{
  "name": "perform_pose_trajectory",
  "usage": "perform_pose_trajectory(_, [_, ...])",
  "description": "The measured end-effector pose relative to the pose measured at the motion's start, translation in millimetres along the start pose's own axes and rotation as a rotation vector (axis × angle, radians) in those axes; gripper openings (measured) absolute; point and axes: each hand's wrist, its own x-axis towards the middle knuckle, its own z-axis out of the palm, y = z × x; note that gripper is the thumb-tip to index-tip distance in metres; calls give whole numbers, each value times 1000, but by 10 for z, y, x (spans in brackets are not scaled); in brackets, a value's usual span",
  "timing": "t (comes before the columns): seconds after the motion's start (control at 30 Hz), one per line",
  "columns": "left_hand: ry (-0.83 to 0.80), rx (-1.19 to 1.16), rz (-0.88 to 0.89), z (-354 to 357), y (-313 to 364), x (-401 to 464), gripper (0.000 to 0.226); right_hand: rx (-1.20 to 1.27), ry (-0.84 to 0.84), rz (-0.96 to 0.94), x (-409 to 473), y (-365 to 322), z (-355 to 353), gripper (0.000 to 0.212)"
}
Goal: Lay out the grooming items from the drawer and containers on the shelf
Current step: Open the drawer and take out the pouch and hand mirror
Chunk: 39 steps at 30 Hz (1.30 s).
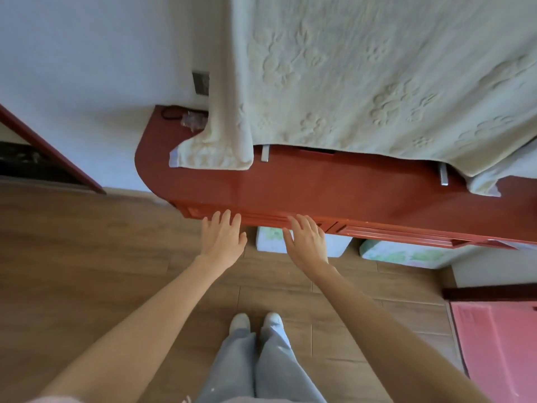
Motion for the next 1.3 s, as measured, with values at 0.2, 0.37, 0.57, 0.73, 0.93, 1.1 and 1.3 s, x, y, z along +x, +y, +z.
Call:
perform_pose_trajectory(0.2, [-155,-384,-229,519,25,70,51,265,-173,99,127,26,541,44])
perform_pose_trajectory(0.37, [-262,-1254,-667,807,12,383,51,834,-299,550,394,-8,828,43])
perform_pose_trajectory(0.57, [-232,-2122,-1139,1049,-126,892,48,2000,-78,1231,827,203,1128,42])
perform_pose_trajectory(0.73, [-192,-2399,-1201,1254,-119,1099,63,2220,13,1308,979,239,1270,48])
perform_pose_trajectory(0.93, [-121,-2556,-1181,1415,-46,1171,62,2263,34,1282,1056,248,1444,48])
perform_pose_trajectory(1.1, [-95,-2647,-1236,1464,-10,1134,56,2300,24,1218,1100,177,1425,23])
perform_pose_trajectory(1.3, [-99,-2653,-1237,1519,-21,927,59,2360,-11,1194,873,207,1484,28])
